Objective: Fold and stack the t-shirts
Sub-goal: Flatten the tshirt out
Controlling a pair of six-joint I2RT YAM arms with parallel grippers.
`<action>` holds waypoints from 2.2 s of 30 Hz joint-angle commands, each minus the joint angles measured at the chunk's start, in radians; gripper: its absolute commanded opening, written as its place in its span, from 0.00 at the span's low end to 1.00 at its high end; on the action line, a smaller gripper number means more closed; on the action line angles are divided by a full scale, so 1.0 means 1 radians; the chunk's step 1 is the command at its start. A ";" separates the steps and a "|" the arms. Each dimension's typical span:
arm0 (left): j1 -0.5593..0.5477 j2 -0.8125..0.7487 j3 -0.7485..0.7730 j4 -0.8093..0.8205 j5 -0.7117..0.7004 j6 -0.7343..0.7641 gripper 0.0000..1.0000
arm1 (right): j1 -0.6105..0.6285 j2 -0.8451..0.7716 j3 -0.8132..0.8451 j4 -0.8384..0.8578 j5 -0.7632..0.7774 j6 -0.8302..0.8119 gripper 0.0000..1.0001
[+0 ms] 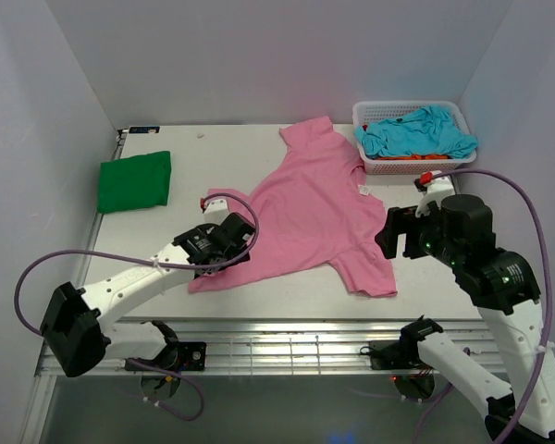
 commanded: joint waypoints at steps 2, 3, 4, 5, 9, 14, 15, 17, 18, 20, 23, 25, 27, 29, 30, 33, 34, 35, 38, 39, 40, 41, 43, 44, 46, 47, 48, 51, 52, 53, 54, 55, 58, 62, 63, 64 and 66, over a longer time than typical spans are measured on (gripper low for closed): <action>0.003 -0.073 0.074 0.021 -0.264 0.012 0.66 | 0.003 -0.002 0.005 0.047 -0.073 -0.011 0.83; 0.011 -0.065 0.076 0.099 -0.328 0.045 0.61 | 0.004 0.007 -0.012 0.063 -0.093 -0.014 0.82; 0.024 -0.043 0.074 0.142 -0.346 0.077 0.43 | 0.003 0.016 -0.053 0.105 -0.102 -0.011 0.81; 0.076 -0.026 0.073 0.184 -0.349 0.133 0.31 | 0.003 0.021 -0.073 0.126 -0.113 -0.007 0.80; 0.253 0.083 0.056 0.430 -0.193 0.242 0.00 | 0.003 0.026 -0.135 0.206 -0.148 0.003 0.64; 0.337 0.260 0.071 0.618 -0.071 0.324 0.00 | 0.003 0.010 -0.164 0.240 -0.130 -0.001 0.44; 0.345 0.286 0.094 0.626 -0.064 0.333 0.00 | 0.003 0.003 -0.167 0.243 -0.130 -0.001 0.44; 0.368 0.348 0.108 0.649 -0.048 0.344 0.00 | 0.003 -0.005 -0.178 0.254 -0.132 -0.003 0.43; 0.377 0.363 0.111 0.687 -0.033 0.349 0.00 | 0.003 -0.014 -0.190 0.257 -0.132 -0.003 0.43; 0.396 0.404 0.111 0.741 0.002 0.362 0.00 | 0.003 -0.020 -0.199 0.263 -0.133 -0.003 0.41; 0.416 0.447 0.133 0.778 0.006 0.381 0.00 | 0.003 -0.028 -0.210 0.265 -0.130 -0.004 0.40; 0.437 0.491 0.145 0.789 0.012 0.395 0.00 | 0.003 -0.034 -0.214 0.263 -0.132 -0.006 0.39; 0.451 0.536 0.154 0.838 0.033 0.407 0.00 | 0.004 -0.040 -0.219 0.265 -0.135 -0.007 0.38; 0.474 0.570 0.182 0.839 0.047 0.407 0.00 | 0.003 -0.045 -0.222 0.266 -0.138 -0.006 0.38; 0.480 0.588 0.194 0.835 0.052 0.408 0.00 | 0.003 -0.048 -0.224 0.265 -0.135 -0.006 0.38; 0.506 0.651 0.231 0.818 0.052 0.413 0.00 | 0.004 -0.051 -0.224 0.258 -0.126 -0.006 0.38; 0.521 0.671 0.237 0.815 0.062 0.411 0.00 | 0.003 -0.051 -0.225 0.255 -0.124 -0.006 0.37; 0.529 0.679 0.242 0.810 0.070 0.410 0.00 | 0.003 -0.051 -0.227 0.255 -0.121 -0.004 0.37; 0.551 0.705 0.252 0.798 0.081 0.401 0.00 | 0.003 -0.046 -0.231 0.263 -0.115 0.000 0.37; 0.557 0.711 0.264 0.769 0.085 0.393 0.00 | 0.003 -0.042 -0.233 0.263 -0.118 -0.001 0.37; 0.566 0.719 0.271 0.760 0.081 0.389 0.00 | 0.004 -0.040 -0.233 0.269 -0.121 0.000 0.37; 0.572 0.734 0.277 0.747 0.078 0.387 0.00 | 0.004 -0.037 -0.236 0.274 -0.121 0.000 0.37; 0.586 0.749 0.312 0.730 0.076 0.378 0.00 | 0.004 -0.027 -0.242 0.286 -0.125 0.000 0.38; 0.603 0.758 0.326 0.709 0.070 0.373 0.00 | 0.003 -0.023 -0.244 0.288 -0.127 0.000 0.38; 0.636 0.788 0.376 0.688 0.082 0.359 0.00 | 0.004 -0.008 -0.254 0.301 -0.132 0.000 0.37; 0.649 0.798 0.393 0.672 0.099 0.358 0.00 | 0.004 -0.002 -0.259 0.306 -0.133 0.000 0.37; 0.658 0.809 0.410 0.669 0.108 0.356 0.00 | 0.003 0.009 -0.263 0.311 -0.135 0.000 0.37; 0.687 0.852 0.471 0.663 0.122 0.372 0.00 | 0.003 0.035 -0.288 0.344 -0.144 -0.001 0.38; 0.692 0.878 0.490 0.661 0.122 0.376 0.00 | 0.003 0.043 -0.303 0.369 -0.147 0.000 0.38; 0.699 0.892 0.526 0.652 0.122 0.379 0.00 | 0.004 0.050 -0.311 0.384 -0.148 0.003 0.38; 0.704 0.906 0.547 0.649 0.122 0.388 0.00 | 0.004 0.068 -0.319 0.401 -0.148 0.005 0.38; 0.710 0.932 0.564 0.646 0.115 0.395 0.00 | 0.004 0.082 -0.328 0.427 -0.150 0.006 0.39; 0.730 0.981 0.631 0.623 0.111 0.402 0.00 | 0.004 0.138 -0.336 0.478 -0.152 0.006 0.42; 0.756 1.018 0.677 0.612 0.130 0.404 0.00 | 0.006 0.220 -0.329 0.542 -0.147 0.003 0.46; 0.762 1.024 0.697 0.611 0.133 0.402 0.00 | 0.006 0.236 -0.323 0.554 -0.147 0.002 0.46; 0.770 1.030 0.708 0.611 0.128 0.408 0.00 | 0.007 0.251 -0.317 0.567 -0.144 0.000 0.47; 0.778 1.050 0.735 0.586 0.121 0.410 0.00 | 0.009 0.297 -0.291 0.599 -0.126 -0.006 0.48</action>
